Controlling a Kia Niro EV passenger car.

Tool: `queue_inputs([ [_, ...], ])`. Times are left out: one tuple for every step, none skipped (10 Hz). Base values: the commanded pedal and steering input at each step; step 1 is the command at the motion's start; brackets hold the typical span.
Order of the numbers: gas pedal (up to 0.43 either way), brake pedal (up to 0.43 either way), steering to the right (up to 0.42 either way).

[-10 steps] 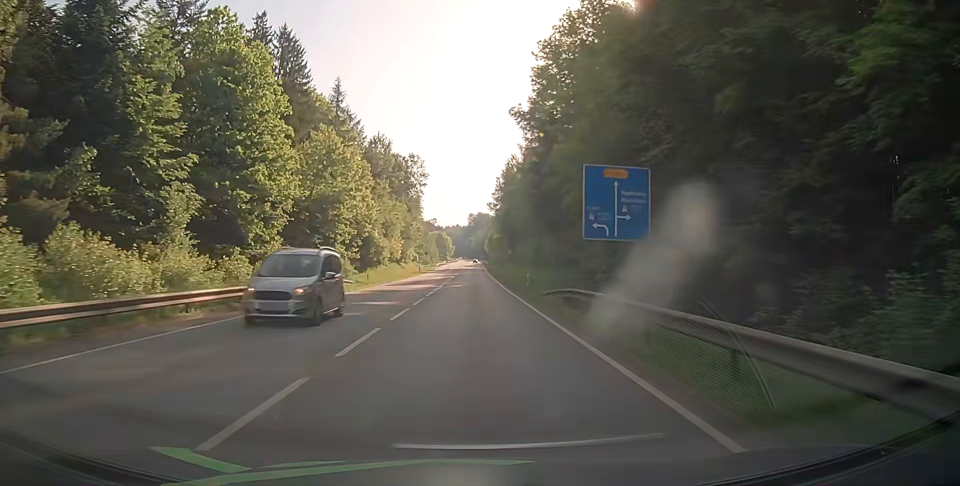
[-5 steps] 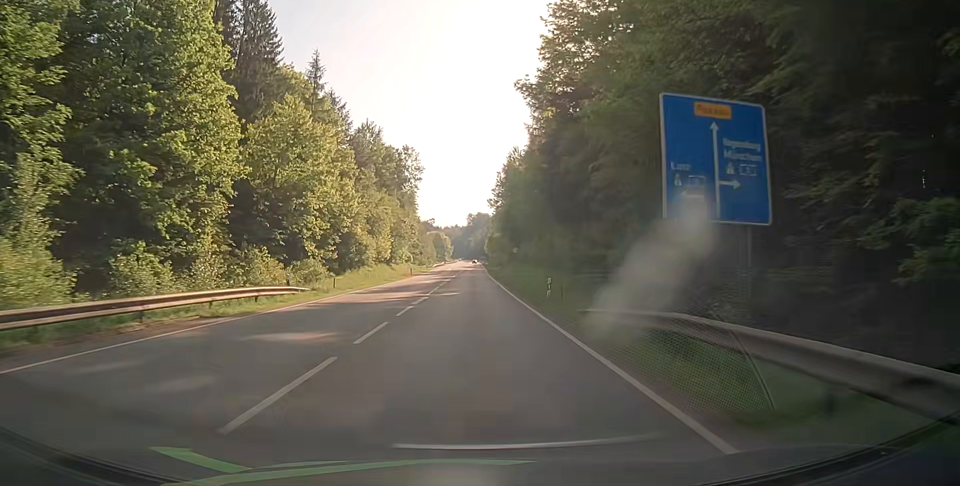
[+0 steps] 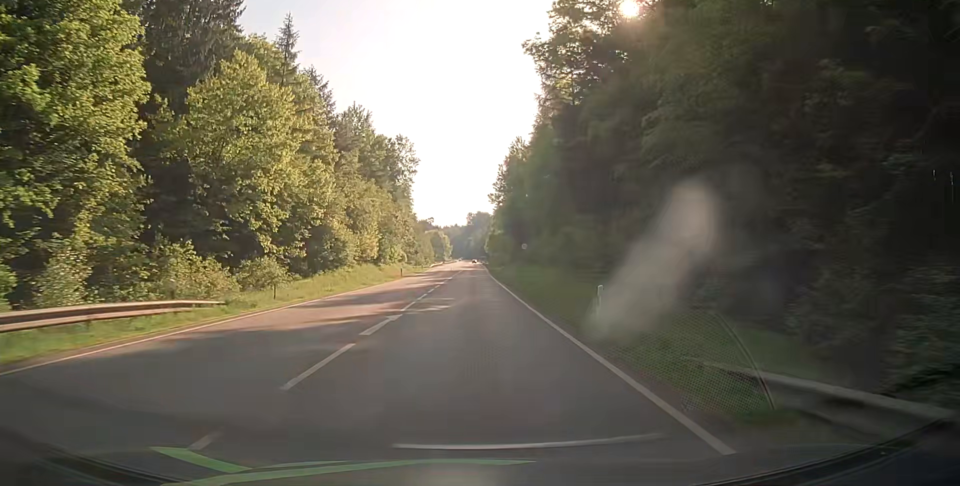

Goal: Follow the waypoints while adhering to traffic rules and regulations

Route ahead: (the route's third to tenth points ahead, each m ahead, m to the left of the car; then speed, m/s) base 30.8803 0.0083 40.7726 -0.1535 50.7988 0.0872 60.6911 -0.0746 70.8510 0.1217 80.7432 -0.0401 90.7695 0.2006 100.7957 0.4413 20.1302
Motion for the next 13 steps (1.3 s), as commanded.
queue_inputs([
  [0.059,0.000,0.002],
  [0.067,0.000,0.002],
  [0.067,0.000,0.001],
  [0.079,0.000,0.002],
  [0.087,0.000,0.001],
  [0.098,0.000,0.002],
  [0.098,0.000,0.002],
  [0.098,0.000,0.001],
  [0.110,0.000,0.001],
  [0.110,0.000,0.001],
  [0.110,0.000,0.001],
  [0.110,0.000,0.001],
  [0.118,0.000,0.001],
])
